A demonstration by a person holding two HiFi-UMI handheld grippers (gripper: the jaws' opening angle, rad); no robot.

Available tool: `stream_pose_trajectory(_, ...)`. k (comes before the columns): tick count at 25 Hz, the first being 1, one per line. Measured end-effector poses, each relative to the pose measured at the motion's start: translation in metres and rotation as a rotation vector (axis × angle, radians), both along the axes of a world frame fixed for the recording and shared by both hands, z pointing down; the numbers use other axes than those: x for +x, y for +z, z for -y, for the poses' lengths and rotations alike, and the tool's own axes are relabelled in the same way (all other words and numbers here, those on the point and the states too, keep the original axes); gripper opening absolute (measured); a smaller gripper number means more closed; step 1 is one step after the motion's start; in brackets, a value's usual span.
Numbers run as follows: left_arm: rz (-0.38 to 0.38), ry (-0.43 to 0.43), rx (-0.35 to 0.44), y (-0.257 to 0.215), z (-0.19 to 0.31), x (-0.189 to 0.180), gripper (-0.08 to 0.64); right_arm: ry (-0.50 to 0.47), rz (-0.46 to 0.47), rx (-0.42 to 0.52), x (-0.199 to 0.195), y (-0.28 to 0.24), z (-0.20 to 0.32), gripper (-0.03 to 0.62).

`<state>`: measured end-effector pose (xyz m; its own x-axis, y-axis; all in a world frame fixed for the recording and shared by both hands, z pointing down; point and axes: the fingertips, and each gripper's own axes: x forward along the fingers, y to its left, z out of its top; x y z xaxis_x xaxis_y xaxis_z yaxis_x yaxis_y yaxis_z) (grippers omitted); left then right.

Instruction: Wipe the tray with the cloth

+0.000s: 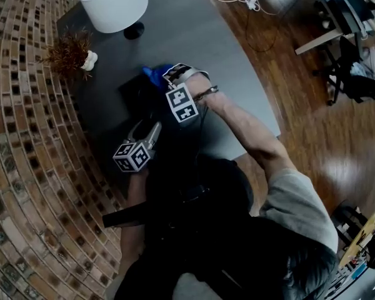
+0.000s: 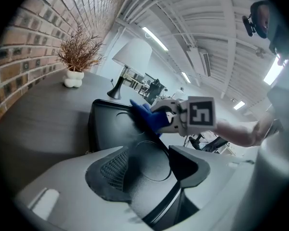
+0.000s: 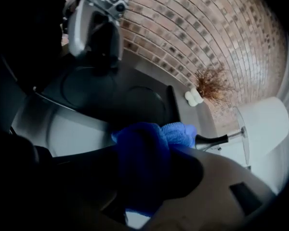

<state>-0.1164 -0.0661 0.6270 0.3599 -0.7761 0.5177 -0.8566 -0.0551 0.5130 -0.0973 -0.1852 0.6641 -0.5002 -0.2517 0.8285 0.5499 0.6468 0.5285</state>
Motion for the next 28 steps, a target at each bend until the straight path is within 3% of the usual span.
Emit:
stream_pose_trajectory(3,0.0,-0.001,0.006,0.0,0.001,-0.003,0.267,-0.05,-0.061,-0.03,0.036,0.011,-0.056,0.17)
stream_pose_trajectory(10,-0.006,0.001,0.005,-0.001,0.0,-0.001,0.267,-0.108,-0.14,-0.247,0.114,0.024,-0.166,0.17)
stream_pose_trajectory(12,-0.011,0.001,0.006,-0.001,0.0,-0.002,0.267,-0.058,-0.126,-0.292,0.116,0.024,-0.15,0.171)
stream_pose_trajectory(17,-0.019,-0.004,0.007,0.0,0.0,-0.003,0.267,0.196,0.0,-0.09,0.053,0.013,0.003,0.172)
stream_pose_trajectory(19,-0.021,-0.006,0.007,0.001,-0.002,-0.002,0.267,0.237,0.053,-0.046,0.014,0.01,0.049,0.172)
stream_pose_trajectory(23,-0.023,-0.003,0.008,-0.001,0.0,0.002,0.267,0.123,0.0,-0.014,-0.03,0.035,0.069,0.173)
stream_pose_trajectory(28,-0.009,0.008,0.012,0.001,0.002,0.0,0.267,0.053,-0.047,-0.061,-0.009,0.043,0.024,0.166)
